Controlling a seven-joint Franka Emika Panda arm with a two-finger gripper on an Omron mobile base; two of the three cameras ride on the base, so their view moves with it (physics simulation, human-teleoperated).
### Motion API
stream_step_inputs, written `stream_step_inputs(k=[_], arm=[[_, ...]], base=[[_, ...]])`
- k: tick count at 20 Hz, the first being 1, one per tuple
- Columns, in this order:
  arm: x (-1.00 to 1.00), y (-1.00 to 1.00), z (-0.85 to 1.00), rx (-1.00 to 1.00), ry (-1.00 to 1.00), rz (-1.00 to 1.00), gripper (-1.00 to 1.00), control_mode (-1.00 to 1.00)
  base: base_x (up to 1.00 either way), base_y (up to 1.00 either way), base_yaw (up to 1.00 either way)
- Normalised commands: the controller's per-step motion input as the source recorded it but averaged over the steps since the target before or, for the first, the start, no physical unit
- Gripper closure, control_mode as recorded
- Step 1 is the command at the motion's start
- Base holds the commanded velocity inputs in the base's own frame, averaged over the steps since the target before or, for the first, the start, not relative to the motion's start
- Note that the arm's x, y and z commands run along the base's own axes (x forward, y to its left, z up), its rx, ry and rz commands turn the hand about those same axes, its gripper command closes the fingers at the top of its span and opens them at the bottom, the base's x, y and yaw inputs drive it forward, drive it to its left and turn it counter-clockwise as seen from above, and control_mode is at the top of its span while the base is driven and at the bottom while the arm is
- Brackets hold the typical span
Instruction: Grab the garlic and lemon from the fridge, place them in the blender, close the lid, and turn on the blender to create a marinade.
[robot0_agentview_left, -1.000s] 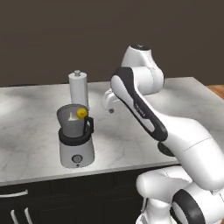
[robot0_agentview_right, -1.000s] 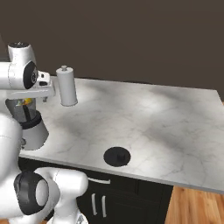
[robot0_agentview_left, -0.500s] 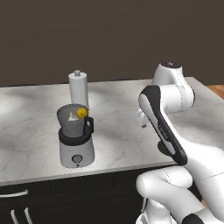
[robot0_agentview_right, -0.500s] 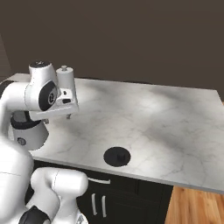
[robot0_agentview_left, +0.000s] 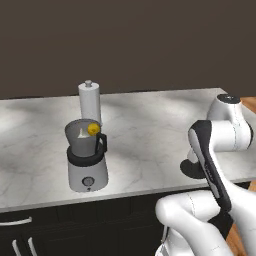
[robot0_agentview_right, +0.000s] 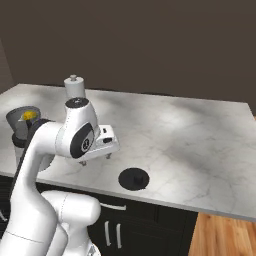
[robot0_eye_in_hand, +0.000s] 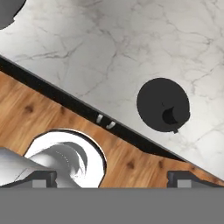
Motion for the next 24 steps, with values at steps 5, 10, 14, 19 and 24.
stream_step_inputs(k=[5, 10, 14, 19, 24], arm=[[0.07, -0.88, -0.16, 0.01, 0.04, 0.00, -1.00, -1.00], [0.38, -0.65, -0.35, 0.00, 0.06, 0.00, -1.00, -1.00], [0.52, -0.43, -0.43, 0.00, 0.03, 0.00, -1.00, -1.00], [0.47, -0.28, -0.41, 0.00, 0.00, 0.00, -1.00, -1.00], [0.50, -0.05, -0.37, 0.00, 0.00, 0.00, -1.00, -1.00]], base=[[0.00, 0.00, 0.00], [0.00, 0.00, 0.00], [0.00, 0.00, 0.00], [0.00, 0.00, 0.00], [0.00, 0.00, 0.00]])
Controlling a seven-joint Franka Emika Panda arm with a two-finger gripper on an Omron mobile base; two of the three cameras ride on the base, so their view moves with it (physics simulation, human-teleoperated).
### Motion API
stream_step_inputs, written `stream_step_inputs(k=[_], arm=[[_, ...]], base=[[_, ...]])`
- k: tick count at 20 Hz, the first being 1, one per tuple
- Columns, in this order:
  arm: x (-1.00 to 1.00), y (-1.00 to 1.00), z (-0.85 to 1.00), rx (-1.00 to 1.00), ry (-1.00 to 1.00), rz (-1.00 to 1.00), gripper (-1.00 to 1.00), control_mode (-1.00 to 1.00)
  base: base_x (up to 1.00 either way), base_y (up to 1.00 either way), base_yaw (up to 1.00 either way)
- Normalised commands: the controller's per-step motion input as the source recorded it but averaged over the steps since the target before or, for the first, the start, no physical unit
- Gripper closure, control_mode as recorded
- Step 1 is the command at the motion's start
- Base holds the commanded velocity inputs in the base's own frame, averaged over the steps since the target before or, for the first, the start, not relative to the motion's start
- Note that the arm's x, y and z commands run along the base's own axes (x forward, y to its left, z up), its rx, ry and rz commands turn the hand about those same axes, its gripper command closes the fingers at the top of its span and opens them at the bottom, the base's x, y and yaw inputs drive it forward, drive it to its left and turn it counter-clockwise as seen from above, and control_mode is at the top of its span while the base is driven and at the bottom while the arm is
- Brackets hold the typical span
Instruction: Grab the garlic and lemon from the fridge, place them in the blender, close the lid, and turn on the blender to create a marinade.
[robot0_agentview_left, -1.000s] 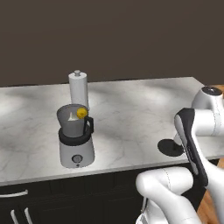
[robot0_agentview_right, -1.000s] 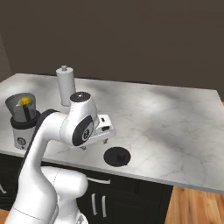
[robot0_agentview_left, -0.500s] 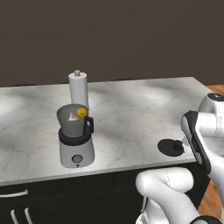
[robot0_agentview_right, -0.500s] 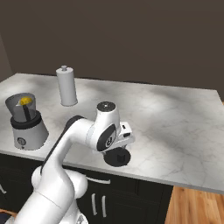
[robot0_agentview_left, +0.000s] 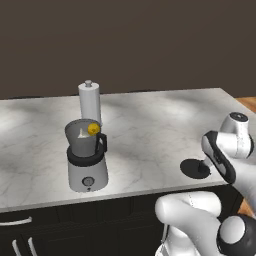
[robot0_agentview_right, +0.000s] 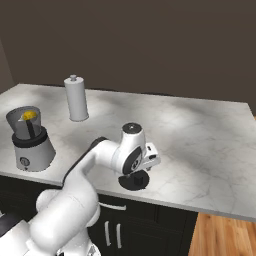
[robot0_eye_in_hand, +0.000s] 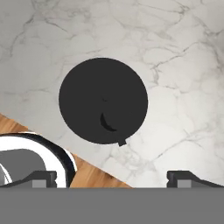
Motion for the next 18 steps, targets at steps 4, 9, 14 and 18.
stream_step_inputs(k=[4, 9, 14, 18], arm=[[0.42, 0.00, -0.31, 0.00, 0.00, -0.03, -1.00, -1.00], [0.04, -0.01, -0.20, 0.00, 0.00, -0.02, -1.00, -1.00], [0.02, 0.00, -0.32, 0.00, 0.00, 0.00, -1.00, -1.00], [0.18, 0.00, -0.36, 0.00, 0.02, 0.00, -1.00, -1.00]], base=[[0.00, 0.00, 0.00], [0.00, 0.00, 0.00], [0.00, 0.00, 0.00], [0.00, 0.00, 0.00]])
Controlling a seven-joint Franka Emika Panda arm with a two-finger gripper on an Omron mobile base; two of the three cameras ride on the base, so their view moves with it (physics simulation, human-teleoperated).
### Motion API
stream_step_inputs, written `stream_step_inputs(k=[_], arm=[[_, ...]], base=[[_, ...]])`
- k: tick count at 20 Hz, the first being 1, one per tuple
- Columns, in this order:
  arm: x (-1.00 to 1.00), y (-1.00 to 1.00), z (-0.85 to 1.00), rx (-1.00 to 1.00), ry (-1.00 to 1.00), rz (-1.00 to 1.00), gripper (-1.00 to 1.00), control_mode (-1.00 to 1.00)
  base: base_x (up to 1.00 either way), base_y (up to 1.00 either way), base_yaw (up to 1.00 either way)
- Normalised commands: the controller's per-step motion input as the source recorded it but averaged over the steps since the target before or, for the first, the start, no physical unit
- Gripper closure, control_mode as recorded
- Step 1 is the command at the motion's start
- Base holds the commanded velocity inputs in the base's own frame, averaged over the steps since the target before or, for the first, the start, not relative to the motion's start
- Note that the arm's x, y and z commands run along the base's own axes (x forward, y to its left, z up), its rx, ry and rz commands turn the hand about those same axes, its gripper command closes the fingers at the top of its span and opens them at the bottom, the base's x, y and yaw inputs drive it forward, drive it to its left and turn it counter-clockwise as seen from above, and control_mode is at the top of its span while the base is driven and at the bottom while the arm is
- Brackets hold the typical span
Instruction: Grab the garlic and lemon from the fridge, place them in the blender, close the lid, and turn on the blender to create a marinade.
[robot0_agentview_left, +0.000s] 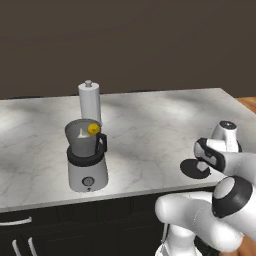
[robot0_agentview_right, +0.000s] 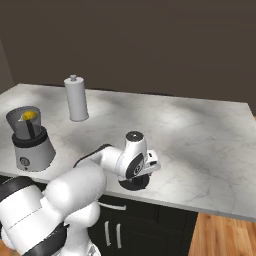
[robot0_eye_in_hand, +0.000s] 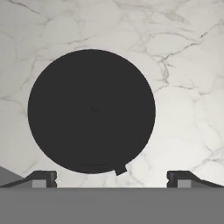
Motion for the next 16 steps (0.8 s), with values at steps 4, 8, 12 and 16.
stream_step_inputs(k=[4, 8, 12, 16], arm=[[0.13, 0.00, -0.28, 0.00, 0.01, 0.00, -1.00, -1.00], [0.16, 0.00, -0.19, 0.00, 0.00, 0.00, -1.00, -1.00], [0.19, 0.00, -0.12, 0.00, 0.02, 0.00, -1.00, -1.00], [0.12, 0.00, -0.13, 0.00, 0.01, 0.00, -1.00, -1.00]], base=[[0.00, 0.00, 0.00], [0.00, 0.00, 0.00], [0.00, 0.00, 0.00], [0.00, 0.00, 0.00]])
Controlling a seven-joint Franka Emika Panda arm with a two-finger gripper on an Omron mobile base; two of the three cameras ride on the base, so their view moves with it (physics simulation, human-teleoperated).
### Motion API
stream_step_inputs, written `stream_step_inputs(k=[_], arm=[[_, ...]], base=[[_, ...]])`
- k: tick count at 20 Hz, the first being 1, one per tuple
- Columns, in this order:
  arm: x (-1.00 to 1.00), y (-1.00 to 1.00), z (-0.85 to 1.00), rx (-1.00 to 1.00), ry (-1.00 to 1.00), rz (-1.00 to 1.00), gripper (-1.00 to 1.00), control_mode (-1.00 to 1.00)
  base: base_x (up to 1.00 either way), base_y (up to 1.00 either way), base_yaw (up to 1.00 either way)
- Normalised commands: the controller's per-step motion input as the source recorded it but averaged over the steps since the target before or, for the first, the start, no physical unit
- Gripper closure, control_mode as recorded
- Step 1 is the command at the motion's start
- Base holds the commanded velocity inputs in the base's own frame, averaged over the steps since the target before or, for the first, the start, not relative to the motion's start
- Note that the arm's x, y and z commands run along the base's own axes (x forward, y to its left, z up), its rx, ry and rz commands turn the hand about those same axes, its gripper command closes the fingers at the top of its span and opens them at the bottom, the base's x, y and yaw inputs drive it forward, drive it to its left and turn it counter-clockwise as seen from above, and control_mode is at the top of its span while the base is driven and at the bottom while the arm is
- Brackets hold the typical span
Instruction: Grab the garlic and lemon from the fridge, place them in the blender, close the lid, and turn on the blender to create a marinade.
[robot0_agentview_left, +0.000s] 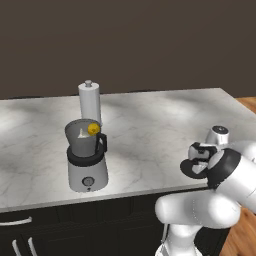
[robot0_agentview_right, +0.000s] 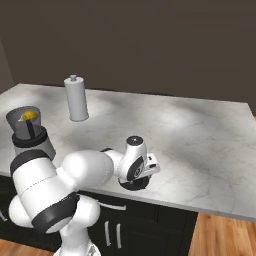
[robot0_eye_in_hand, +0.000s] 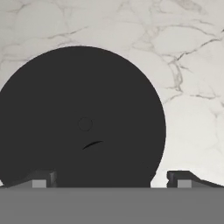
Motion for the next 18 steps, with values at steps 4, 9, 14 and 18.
stream_step_inputs(k=[4, 9, 14, 18], arm=[[0.04, 0.00, -0.17, 0.00, 0.01, 0.00, -1.00, -1.00], [0.00, 0.00, -0.20, 0.00, 0.00, 0.00, -1.00, -1.00], [0.00, 0.01, -0.09, 0.00, 0.00, 0.00, 1.00, -1.00], [0.00, 0.05, 0.00, 0.00, -0.01, 0.00, 1.00, -1.00]], base=[[0.00, 0.00, 0.00], [0.00, 0.00, 0.00], [0.00, 0.00, 0.00], [0.00, 0.00, 0.00]])
